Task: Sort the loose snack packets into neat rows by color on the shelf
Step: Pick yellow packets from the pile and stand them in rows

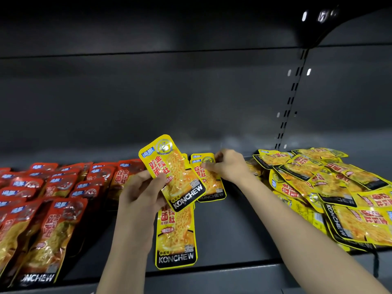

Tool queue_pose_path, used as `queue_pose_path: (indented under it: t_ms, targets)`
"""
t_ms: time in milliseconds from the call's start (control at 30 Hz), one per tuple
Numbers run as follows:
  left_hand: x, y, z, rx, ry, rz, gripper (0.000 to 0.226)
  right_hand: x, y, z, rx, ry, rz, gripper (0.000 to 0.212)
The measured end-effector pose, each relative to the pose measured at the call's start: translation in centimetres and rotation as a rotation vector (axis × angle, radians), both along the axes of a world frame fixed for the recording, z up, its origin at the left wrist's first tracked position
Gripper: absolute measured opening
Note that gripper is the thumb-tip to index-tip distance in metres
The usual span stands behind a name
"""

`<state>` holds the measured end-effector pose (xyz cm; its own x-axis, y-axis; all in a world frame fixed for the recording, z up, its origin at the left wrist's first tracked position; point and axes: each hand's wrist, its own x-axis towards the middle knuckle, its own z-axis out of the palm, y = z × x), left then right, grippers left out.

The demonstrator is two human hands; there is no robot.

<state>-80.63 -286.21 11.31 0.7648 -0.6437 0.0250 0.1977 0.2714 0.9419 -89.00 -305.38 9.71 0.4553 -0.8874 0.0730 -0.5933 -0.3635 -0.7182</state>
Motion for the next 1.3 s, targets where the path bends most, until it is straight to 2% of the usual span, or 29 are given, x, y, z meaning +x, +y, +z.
queue_pose_path:
  t_ms: [100,233,333,467,633,700,767,933,1133,1200,1300]
  targets:
    - [-0.4,-0.5,0.1,0.154,-0.145,-0.046,0.005,-0.2,0.1,0.1,0.014,-0.027,0.0,0.046]
    - [-0.5,-1.8,1.1,0.356,-0.394,-0.158,0.014,-1.2,-0.3,1.2,-0.006,0.006,-0.016,0.038]
    - [-1.0,-3.4,1.6,0.462,-0.49,-0.174,0.024,-2.9,-0.6,2.7,-0.039,-0.108,-0.086,0.024]
    - [-1.7,-6.0,1.2,0.659,-0.638,-0.15,0.035,-5.3,0.3,3.7,-0.105,-0.14,-0.104,0.017]
    - [-2.6,-8.3,0.7,0.906,-0.893,-0.113,0.023,-8.2,1.7,3.0,-0.14,-0.138,-0.037,0.009]
    - [-2.9,-8.4,0.5,1.051,-1.044,-0.055,0.028,-9.1,2.0,2.5,-0.14,-0.156,-0.027,0.007]
    - [-3.4,-8.5,0.4,1.129,-1.109,-0.014,0.028,-10.2,2.2,2.1,-0.149,-0.168,-0.028,0.009]
    - [-4.2,-8.8,0.4,1.216,-1.219,0.043,0.013,-12.9,2.4,1.6,-0.146,-0.204,-0.056,0.011]
    - [-4.6,-8.8,0.9,1.26,-1.202,0.053,0.011,-15.4,2.6,1.0,-0.119,-0.236,-0.092,0.007]
    - [-4.9,-8.7,1.2,1.217,-1.189,0.079,0.015,-16.3,2.6,1.1,-0.141,-0.227,-0.102,0.006]
    - [-5.4,-9.3,1.2,0.996,-1.076,0.082,0.038,-17.9,2.7,1.2,-0.157,-0.228,-0.136,0.004]
